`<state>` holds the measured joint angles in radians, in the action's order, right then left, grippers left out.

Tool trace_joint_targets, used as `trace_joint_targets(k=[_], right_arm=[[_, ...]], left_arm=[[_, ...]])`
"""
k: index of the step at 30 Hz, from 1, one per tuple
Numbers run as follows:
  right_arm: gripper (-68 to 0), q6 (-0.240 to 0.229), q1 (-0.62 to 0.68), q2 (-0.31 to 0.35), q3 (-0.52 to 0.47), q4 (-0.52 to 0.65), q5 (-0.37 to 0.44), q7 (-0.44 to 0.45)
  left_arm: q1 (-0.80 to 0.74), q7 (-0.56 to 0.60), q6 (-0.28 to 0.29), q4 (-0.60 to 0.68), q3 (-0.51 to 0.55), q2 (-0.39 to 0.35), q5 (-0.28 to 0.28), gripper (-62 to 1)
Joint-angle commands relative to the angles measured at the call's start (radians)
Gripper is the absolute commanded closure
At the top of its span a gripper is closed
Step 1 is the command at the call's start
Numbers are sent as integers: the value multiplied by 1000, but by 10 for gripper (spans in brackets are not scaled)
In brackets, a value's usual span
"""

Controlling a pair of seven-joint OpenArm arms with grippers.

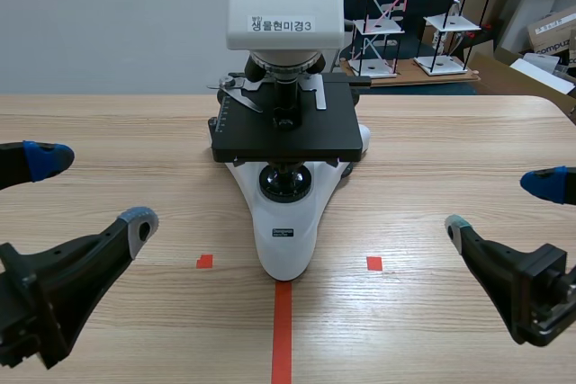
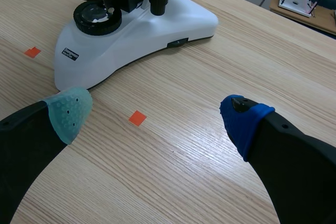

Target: Point at the stage clip

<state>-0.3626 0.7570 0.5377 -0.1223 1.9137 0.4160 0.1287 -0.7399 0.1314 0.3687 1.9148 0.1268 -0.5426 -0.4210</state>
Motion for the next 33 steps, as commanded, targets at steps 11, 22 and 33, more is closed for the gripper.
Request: trace_joint_targets(k=[11,22,33], right_arm=[[-536,0,-9,2,-2,16,6,11],[-536,0,-9,2,-2,16,7,11],[-536,0,-9,2,-2,16,6,11]], left_arm=[[-7,17,0,12,-3,8,-6,-623],[-7,18,0,12,-3,8,-6,-623],[50,50,-90,-39,-3,2,70,-289]])
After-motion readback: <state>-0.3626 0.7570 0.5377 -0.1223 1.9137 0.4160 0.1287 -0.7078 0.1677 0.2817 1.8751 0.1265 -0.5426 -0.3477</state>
